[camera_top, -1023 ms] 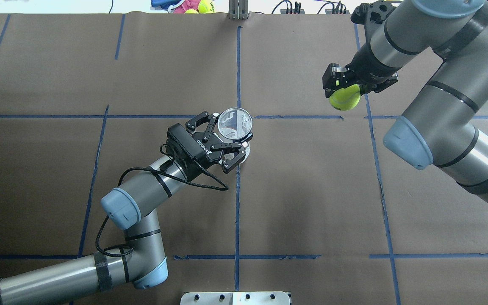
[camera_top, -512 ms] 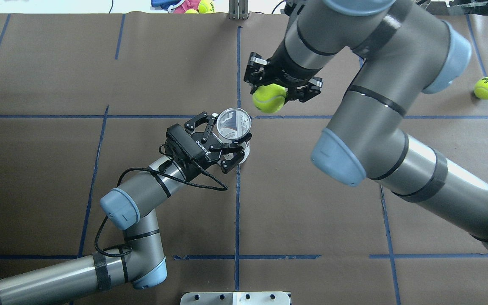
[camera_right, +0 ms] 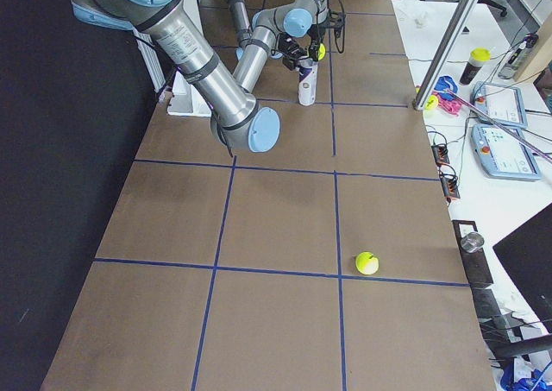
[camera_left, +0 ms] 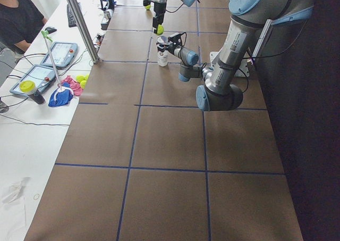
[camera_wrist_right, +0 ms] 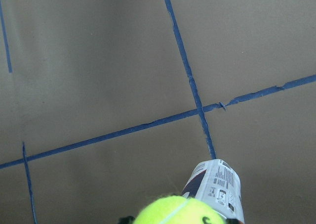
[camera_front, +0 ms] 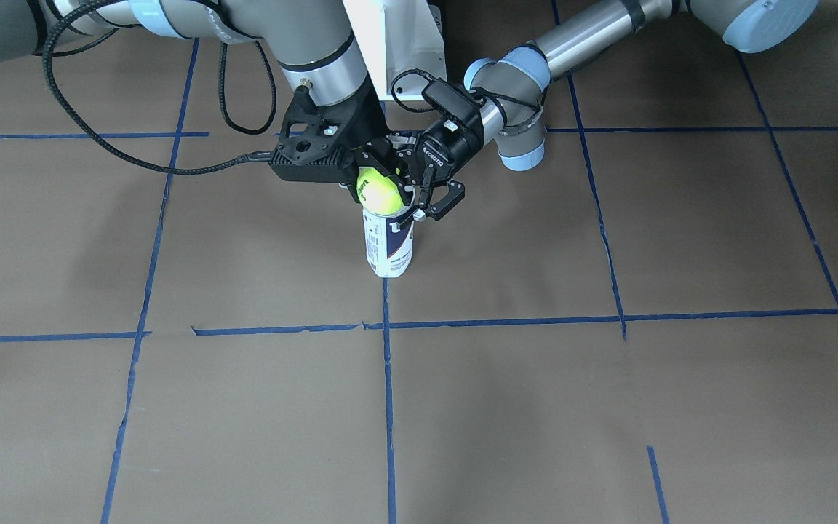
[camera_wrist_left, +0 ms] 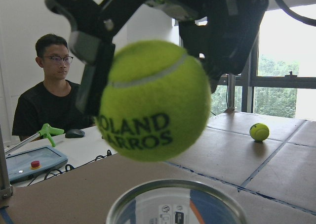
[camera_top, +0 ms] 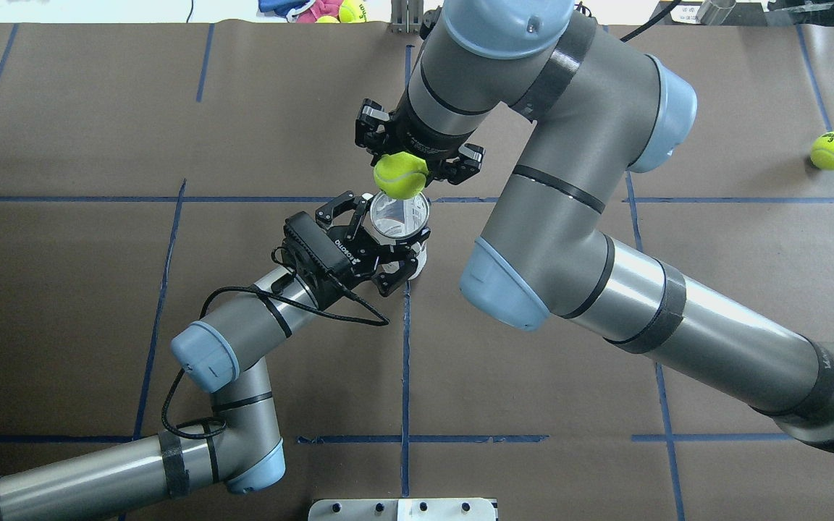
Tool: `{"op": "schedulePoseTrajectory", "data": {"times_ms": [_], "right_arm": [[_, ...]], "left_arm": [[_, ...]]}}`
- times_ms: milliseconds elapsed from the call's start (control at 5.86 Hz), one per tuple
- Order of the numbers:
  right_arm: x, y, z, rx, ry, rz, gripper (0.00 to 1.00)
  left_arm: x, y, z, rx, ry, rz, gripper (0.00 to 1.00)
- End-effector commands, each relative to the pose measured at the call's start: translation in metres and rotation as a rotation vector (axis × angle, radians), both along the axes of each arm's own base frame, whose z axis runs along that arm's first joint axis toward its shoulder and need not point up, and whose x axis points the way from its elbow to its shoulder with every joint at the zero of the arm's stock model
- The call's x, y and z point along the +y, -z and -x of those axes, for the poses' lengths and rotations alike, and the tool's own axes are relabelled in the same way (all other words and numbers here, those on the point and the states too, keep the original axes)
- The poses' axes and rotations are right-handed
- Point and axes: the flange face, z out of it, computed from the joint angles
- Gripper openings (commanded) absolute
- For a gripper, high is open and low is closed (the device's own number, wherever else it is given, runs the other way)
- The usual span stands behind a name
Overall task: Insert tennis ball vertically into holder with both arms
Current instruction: 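Carry the ball with the right gripper over the can's open top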
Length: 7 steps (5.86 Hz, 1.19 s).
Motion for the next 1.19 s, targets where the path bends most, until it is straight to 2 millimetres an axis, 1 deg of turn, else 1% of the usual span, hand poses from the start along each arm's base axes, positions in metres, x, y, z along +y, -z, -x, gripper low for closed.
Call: {"op": "schedulePoseTrajectory", "data": {"times_ms": [0, 341, 512, 682, 853, 1023], "right_arm": [[0.003, -0.002, 0.004, 0.0, 0.007, -0.001, 0.45], [0.01, -0.009, 0.009, 0.008, 0.019, 0.004, 0.46], [0.015, -0.007, 0.007, -0.002, 0.024, -0.002, 0.46], [0.017, -0.008, 0.005, -0.003, 0.024, -0.004, 0.49], [0.017, -0.007, 0.005, -0.003, 0.021, -0.006, 0.65], [0.017, -0.009, 0.007, 0.003, 0.016, -0.008, 0.84]], "left_arm": [[0.0, 0.001, 0.0, -0.001, 0.001, -0.001, 0.84], [-0.004, 0.002, 0.001, -0.005, 0.007, 0.0, 0.84], [-0.006, 0.001, 0.002, -0.006, 0.01, 0.001, 0.84], [-0.007, 0.001, 0.003, -0.006, 0.013, 0.001, 0.84], [-0.007, 0.002, 0.003, -0.004, 0.012, 0.001, 0.84], [-0.007, 0.002, 0.003, -0.004, 0.012, 0.001, 0.84]]}}
